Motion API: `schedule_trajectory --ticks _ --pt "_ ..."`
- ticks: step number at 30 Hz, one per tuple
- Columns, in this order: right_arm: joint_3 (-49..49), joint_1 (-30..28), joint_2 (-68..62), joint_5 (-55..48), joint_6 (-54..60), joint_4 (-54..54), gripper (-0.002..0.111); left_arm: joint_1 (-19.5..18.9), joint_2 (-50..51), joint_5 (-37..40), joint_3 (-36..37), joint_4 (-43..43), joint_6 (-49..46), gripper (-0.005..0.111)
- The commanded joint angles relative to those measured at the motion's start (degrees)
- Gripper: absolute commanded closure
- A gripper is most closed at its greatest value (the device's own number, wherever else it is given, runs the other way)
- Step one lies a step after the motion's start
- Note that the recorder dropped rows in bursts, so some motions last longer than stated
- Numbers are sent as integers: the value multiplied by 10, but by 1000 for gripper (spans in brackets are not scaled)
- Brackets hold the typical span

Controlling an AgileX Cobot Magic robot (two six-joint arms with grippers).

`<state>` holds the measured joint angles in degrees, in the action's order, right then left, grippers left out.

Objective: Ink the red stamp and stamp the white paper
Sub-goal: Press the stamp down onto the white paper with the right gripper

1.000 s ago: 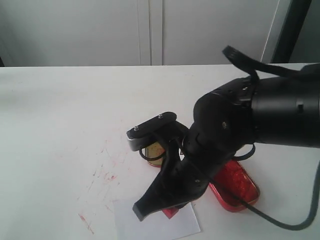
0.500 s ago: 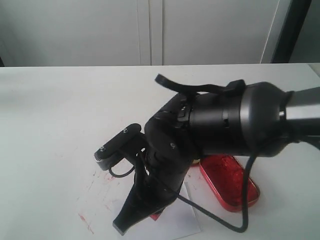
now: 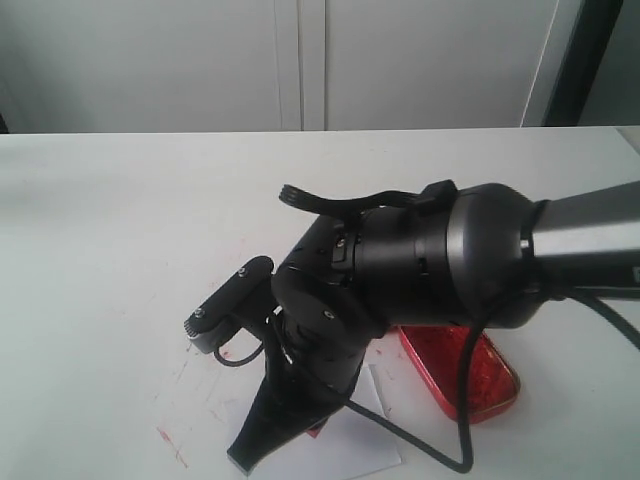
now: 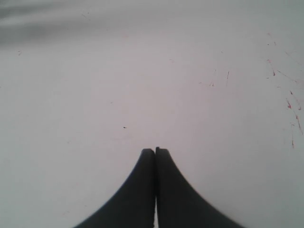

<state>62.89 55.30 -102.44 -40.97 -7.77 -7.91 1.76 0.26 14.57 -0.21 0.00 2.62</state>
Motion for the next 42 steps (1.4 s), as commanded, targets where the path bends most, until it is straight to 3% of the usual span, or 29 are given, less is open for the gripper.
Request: schedule_trajectory --ticks 1,42 --pt "4 2 0 20 -3 9 108 -1 -3 0 2 -6 0 107" --pt "23 -13 -36 -1 0 47 108 -1 -3 0 2 -6 0 107"
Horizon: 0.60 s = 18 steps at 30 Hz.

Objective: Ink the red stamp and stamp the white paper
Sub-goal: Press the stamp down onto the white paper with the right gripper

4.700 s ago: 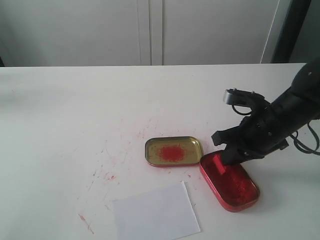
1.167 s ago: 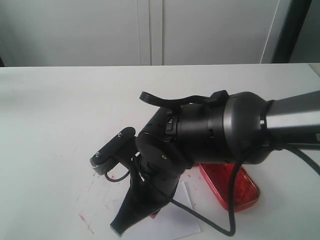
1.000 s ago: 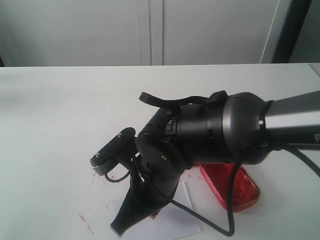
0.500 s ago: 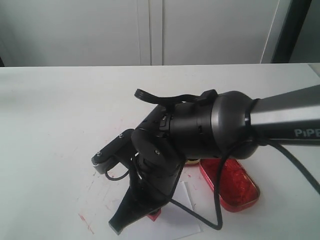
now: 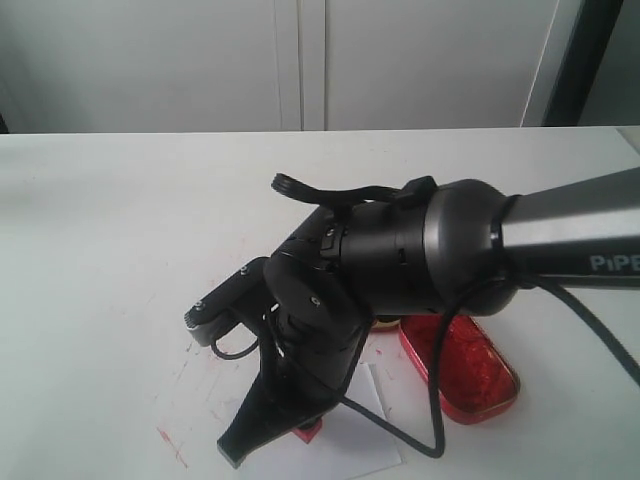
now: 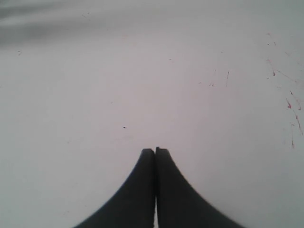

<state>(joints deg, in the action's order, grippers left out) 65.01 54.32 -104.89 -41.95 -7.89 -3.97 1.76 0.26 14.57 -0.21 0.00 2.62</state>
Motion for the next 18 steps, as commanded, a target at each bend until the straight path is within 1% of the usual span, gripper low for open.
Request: schedule_trajectory --ticks 1,9,18 --pt "1 -3 -20 9 1 11 108 -1 -3 0 2 -6 0 107" --pt "-12 -3 -117 -15 41 55 108 -1 -3 0 2 -6 0 107" --pt "-12 -3 -130 -12 42 60 108 -1 -3 0 2 -6 0 107"
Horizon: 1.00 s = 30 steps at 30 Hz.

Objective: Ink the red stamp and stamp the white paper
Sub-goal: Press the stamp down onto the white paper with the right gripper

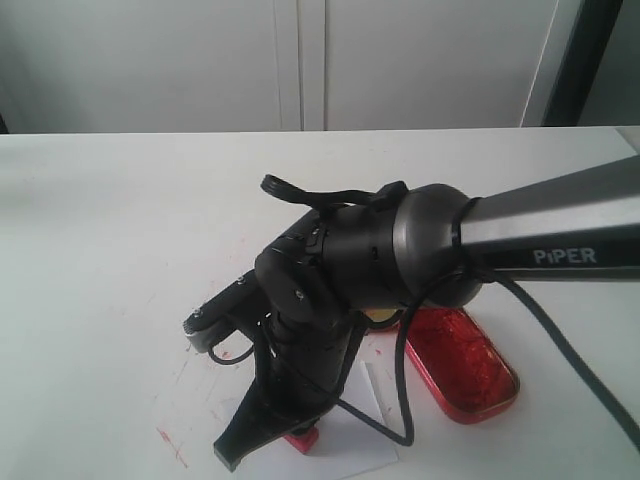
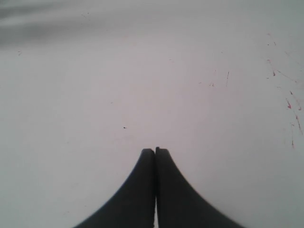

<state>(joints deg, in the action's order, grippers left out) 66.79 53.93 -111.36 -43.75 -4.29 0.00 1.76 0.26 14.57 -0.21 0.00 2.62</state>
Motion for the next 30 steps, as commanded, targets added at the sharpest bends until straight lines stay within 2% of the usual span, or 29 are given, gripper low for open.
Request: schedule_trajectory --ticks 1,24,30 --pt "-30 1 -64 7 6 20 108 -1 -3 0 2 -6 0 107" --pt "-5 1 79 30 -6 18 108 -1 -3 0 2 -6 0 107" --pt "0 -6 81 15 -6 14 108 -1 -3 0 2 -6 0 107"
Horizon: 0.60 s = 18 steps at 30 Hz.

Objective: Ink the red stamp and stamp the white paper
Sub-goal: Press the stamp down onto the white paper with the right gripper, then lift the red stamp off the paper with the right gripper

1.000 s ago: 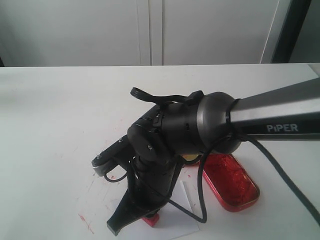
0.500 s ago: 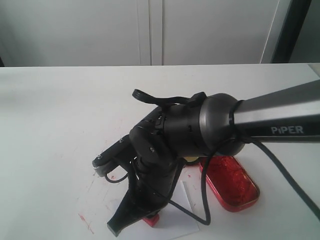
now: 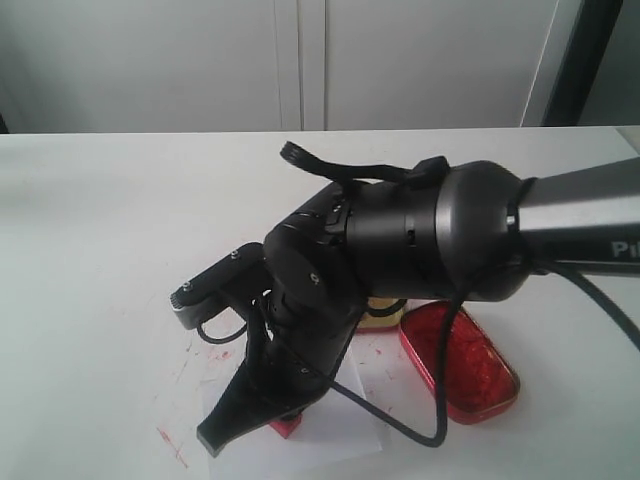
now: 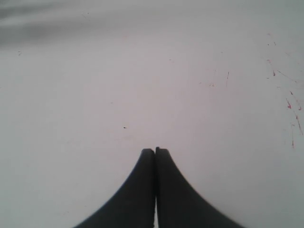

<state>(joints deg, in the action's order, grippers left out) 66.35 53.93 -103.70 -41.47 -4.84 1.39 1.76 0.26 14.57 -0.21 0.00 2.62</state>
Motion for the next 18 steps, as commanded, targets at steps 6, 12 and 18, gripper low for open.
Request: schedule_trajectory --ticks 6,12,18 --pt "3 -15 -3 -6 -2 0 108 -1 -3 0 2 -6 0 107" --pt "2 -40 -18 3 6 26 108 -1 -3 0 2 -6 0 107" --pt "-5 -81 -19 7 113 147 108 -1 -3 0 2 -6 0 107"
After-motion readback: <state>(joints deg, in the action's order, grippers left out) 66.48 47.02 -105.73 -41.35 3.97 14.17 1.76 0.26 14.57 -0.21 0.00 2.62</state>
